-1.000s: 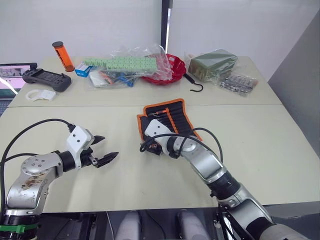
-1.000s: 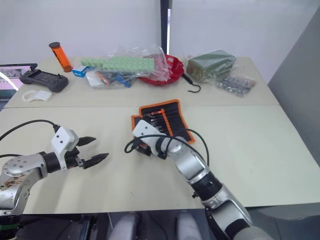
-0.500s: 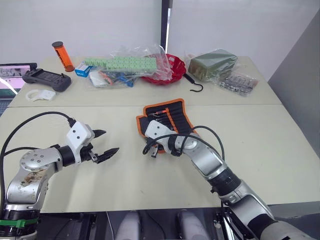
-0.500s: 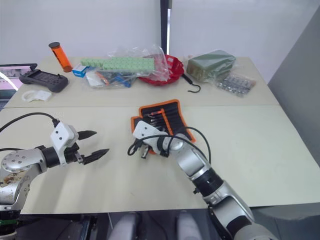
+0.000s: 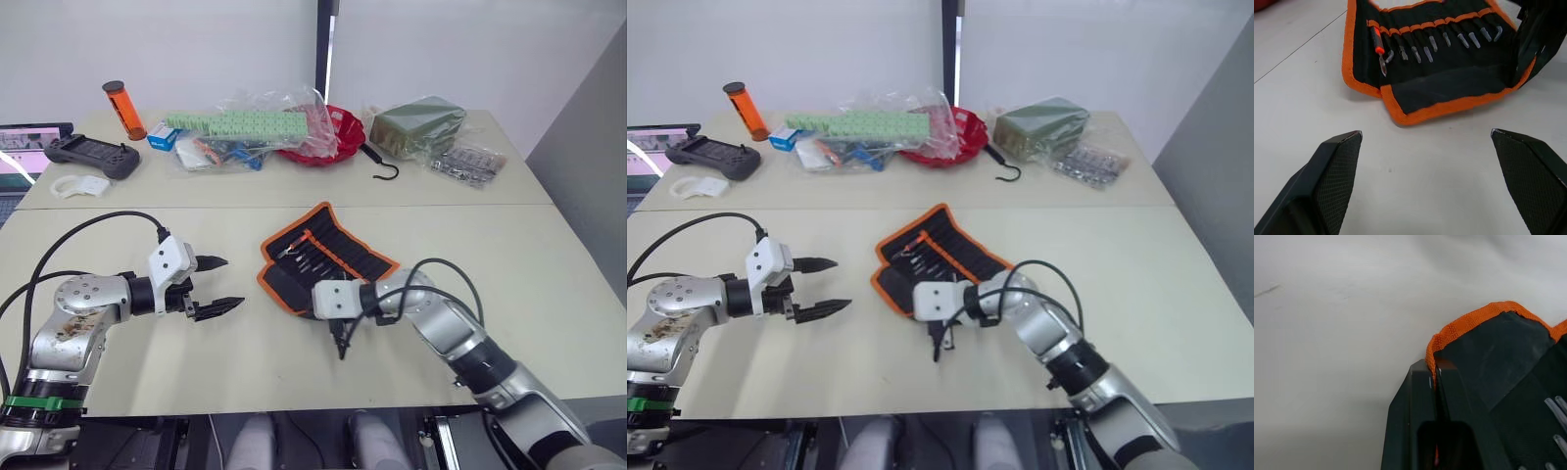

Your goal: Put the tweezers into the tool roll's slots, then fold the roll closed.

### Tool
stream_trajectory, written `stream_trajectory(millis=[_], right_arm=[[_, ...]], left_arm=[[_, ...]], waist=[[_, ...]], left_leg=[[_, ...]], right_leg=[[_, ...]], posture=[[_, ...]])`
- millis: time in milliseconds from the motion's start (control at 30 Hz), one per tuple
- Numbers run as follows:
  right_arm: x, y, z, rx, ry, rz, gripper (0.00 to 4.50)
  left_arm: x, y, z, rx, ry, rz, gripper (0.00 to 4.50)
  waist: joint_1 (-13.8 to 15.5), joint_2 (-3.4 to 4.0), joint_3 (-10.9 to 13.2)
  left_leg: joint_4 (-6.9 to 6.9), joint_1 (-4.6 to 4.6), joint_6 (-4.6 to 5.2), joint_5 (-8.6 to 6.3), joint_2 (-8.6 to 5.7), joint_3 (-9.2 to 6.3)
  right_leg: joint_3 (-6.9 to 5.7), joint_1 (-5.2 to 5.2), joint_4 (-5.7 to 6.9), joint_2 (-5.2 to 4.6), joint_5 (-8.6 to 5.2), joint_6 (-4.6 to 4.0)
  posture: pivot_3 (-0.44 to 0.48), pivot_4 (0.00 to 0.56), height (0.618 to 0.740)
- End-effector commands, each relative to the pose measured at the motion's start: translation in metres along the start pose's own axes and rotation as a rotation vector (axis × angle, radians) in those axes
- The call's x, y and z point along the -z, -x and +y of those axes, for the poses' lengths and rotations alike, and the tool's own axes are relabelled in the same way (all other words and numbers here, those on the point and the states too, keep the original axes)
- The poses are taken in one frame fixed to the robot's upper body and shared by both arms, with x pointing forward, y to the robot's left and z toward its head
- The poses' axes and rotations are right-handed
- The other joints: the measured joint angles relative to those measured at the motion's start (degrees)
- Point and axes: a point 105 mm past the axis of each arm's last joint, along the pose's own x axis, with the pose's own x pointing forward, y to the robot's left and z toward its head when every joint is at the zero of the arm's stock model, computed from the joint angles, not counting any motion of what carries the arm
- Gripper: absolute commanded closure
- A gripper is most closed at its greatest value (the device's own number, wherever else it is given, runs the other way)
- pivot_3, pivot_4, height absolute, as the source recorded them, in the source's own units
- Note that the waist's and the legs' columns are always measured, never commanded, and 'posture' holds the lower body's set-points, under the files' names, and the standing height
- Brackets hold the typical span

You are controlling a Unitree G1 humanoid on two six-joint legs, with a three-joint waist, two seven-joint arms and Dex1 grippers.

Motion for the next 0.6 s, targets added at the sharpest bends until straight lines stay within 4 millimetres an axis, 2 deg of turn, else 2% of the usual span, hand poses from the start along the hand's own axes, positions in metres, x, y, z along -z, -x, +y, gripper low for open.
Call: stream_trajectory(millis=[33, 333, 600], right_arm=[[-0.011, 0.014, 0.002, -0.004, 0.063, -0.038, 4.48], [0.021, 0.055, 0.005, 0.047, 0.050, 0.080, 4.48], [0.017, 0.067, 0.000, 0.131, -0.040, 0.055, 4.48]], left_arm=[[-0.008, 0.000, -0.010, 0.094, -0.006, -0.003, 0.00], [-0.025, -0.020, -0.021, 0.239, -0.168, 0.006, 0.00], [-0.027, -0.046, -0.031, 0.363, -0.280, 0.065, 0.00]], waist=[[0.0, 0.00, 0.0], [0.8, -0.03, 0.0], [0.3, -0.02, 0.0]], left_leg=[[0.00, 0.02, 0.00, 0.00, 0.01, 0.00], [0.17, -0.05, 0.00, 0.00, -0.03, 0.01], [0.17, -0.06, 0.00, 0.00, -0.02, 0.03]], right_leg=[[0.00, 0.01, 0.00, 0.01, 0.00, 0.00], [0.01, 0.06, -0.02, -0.01, 0.00, 0.00], [0.03, 0.07, 0.00, 0.01, 0.00, 0.00]], posture=[[0.000, 0.150, 0.740], [0.000, 0.150, 0.740], [0.000, 0.150, 0.740]])
